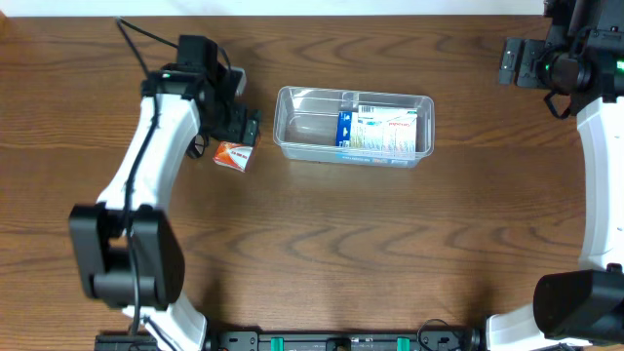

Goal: Pack container
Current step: 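Close left gripper on the red-white box, then lift the red-white box with left gripper and carry it over the container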

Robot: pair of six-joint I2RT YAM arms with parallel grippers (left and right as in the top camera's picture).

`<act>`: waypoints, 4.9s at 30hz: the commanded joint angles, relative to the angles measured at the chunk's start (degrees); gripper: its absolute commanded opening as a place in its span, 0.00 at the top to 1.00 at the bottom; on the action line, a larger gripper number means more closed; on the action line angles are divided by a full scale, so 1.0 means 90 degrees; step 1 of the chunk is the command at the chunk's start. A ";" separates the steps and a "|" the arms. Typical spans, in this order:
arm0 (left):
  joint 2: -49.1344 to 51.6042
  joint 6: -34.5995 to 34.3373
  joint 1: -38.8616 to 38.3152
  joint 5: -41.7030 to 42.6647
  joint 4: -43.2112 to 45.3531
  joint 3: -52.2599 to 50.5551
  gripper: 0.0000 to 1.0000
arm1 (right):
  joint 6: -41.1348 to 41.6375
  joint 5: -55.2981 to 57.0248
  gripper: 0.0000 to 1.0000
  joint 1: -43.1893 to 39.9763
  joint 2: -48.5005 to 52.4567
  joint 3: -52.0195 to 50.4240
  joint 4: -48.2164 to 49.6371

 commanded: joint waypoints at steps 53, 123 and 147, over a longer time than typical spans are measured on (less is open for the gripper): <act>0.1387 -0.0214 0.0002 -0.0100 0.0512 -0.0029 0.07 | 0.0087 0.0044 0.01 -0.0024 0.0012 0.0029 -0.0005; -0.1333 0.2127 -0.2572 -0.0117 0.2344 -0.0165 0.40 | 0.0090 0.0044 0.01 -0.0024 0.0012 0.0029 -0.0005; -0.0442 0.2244 -0.3473 -0.0520 0.3342 -0.0165 0.47 | 0.0090 0.0041 0.01 -0.0024 0.0012 0.0029 -0.0005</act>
